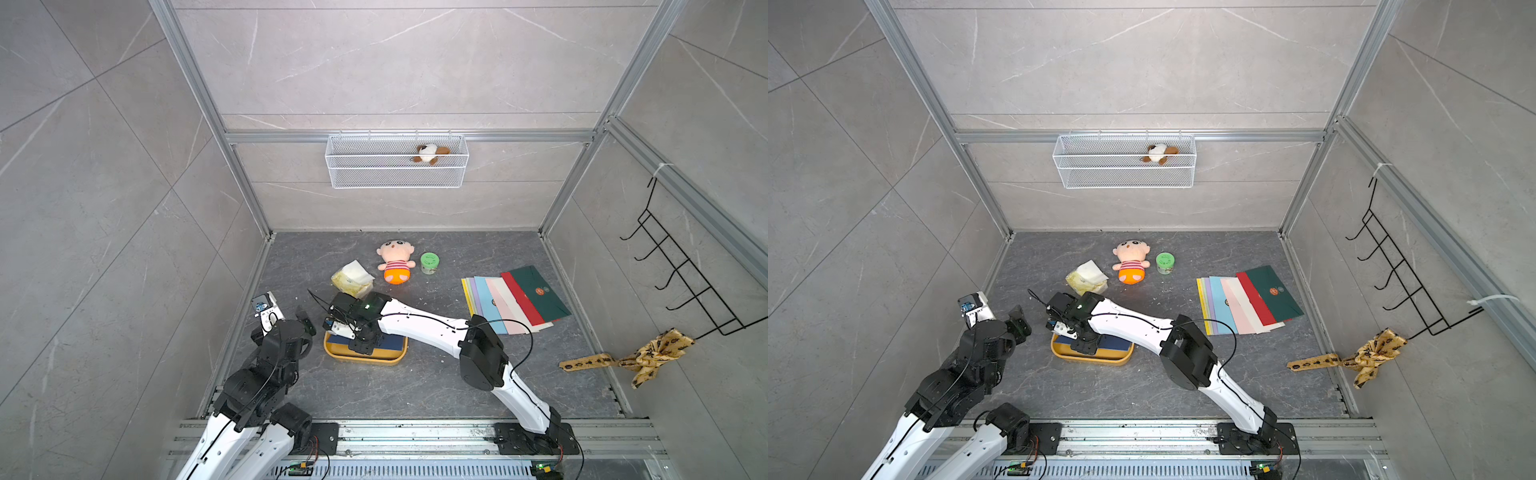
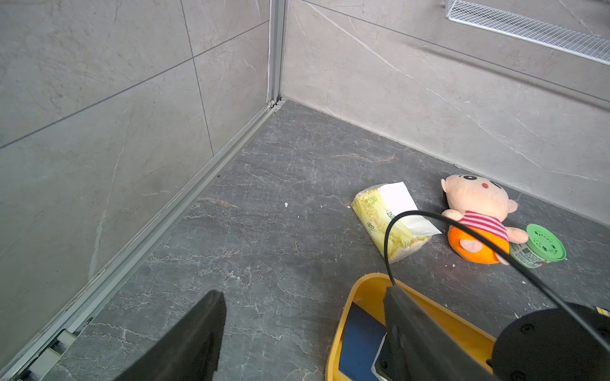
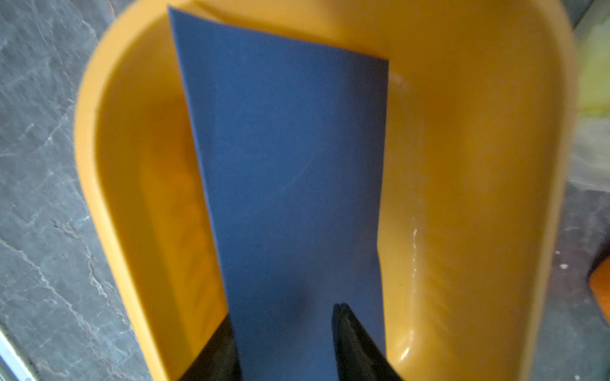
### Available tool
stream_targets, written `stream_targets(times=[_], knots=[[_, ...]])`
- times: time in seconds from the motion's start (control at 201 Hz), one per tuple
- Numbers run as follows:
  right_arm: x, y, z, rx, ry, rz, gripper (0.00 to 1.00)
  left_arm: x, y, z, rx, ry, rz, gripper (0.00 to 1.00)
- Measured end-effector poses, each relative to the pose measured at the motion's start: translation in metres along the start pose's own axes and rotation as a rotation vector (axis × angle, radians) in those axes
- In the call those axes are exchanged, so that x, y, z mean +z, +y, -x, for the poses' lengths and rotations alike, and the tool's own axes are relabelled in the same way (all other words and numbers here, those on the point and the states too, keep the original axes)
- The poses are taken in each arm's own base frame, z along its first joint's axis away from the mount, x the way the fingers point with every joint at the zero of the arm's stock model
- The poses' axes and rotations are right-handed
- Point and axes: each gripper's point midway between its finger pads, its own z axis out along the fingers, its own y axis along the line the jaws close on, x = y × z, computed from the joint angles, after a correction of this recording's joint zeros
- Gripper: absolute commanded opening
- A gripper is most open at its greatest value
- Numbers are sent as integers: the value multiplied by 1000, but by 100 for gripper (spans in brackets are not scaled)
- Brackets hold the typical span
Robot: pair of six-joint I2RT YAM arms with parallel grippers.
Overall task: Put the sealed envelopes into the storage box
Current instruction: Place the envelope in the storage box.
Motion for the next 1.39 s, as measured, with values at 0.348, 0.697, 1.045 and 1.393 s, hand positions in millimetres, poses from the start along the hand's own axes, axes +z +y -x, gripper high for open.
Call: stream_targets(times=[0.348, 0.697, 1.045, 1.393], knots=[[-12, -41, 12, 37, -28, -46, 36, 0, 0, 0, 1, 1, 0, 80], [-12, -70, 12, 79, -32, -7, 47, 0, 0, 0, 1, 1, 0, 81], [-22, -80, 16, 102, -70, 8, 51, 0, 0, 0, 1, 1, 0, 81], [-22, -99, 12, 144, -90, 24, 49, 1, 0, -2, 4, 4, 2, 81]])
